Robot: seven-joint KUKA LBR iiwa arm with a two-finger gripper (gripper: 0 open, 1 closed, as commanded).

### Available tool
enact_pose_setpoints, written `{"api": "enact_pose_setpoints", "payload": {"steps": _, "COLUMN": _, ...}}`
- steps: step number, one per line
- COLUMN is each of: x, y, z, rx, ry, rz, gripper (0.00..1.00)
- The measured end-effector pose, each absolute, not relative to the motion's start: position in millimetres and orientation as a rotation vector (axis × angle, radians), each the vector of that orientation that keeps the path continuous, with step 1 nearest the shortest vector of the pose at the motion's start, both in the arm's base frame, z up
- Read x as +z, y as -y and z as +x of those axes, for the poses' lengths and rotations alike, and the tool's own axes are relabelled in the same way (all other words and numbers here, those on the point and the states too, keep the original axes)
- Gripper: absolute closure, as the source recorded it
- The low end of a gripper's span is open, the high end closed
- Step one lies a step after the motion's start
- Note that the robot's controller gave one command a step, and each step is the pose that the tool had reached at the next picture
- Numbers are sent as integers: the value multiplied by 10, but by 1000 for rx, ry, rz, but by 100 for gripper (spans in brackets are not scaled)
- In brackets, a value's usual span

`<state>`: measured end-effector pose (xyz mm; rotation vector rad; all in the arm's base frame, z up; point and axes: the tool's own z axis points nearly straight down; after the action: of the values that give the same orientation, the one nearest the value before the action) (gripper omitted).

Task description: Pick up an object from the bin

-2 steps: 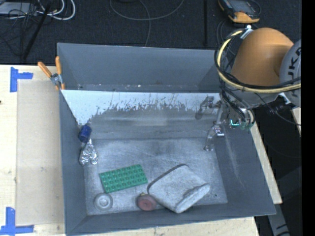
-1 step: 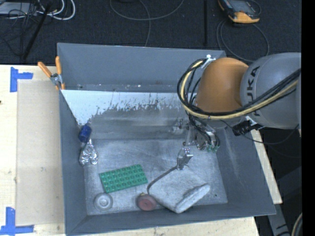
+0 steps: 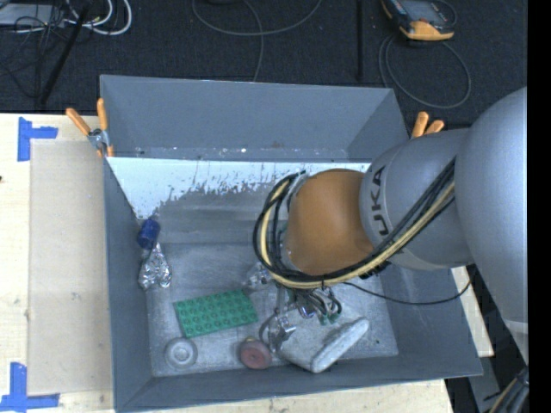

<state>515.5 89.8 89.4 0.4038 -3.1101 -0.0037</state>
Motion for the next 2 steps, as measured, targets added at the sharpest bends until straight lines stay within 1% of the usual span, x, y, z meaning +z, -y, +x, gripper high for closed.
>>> {"api": "enact_pose_setpoints", "payload": {"steps": 1, "x": 821, "y": -1469, "z": 5420, "rx": -1, "ry": 3095, "rz": 574, "gripper": 0}}
{"api": "enact_pose_setpoints", "payload": {"steps": 2, "x": 762, "y": -2155, "z": 5618, "rx": 6, "ry": 3082, "rz": 696, "gripper": 0}}
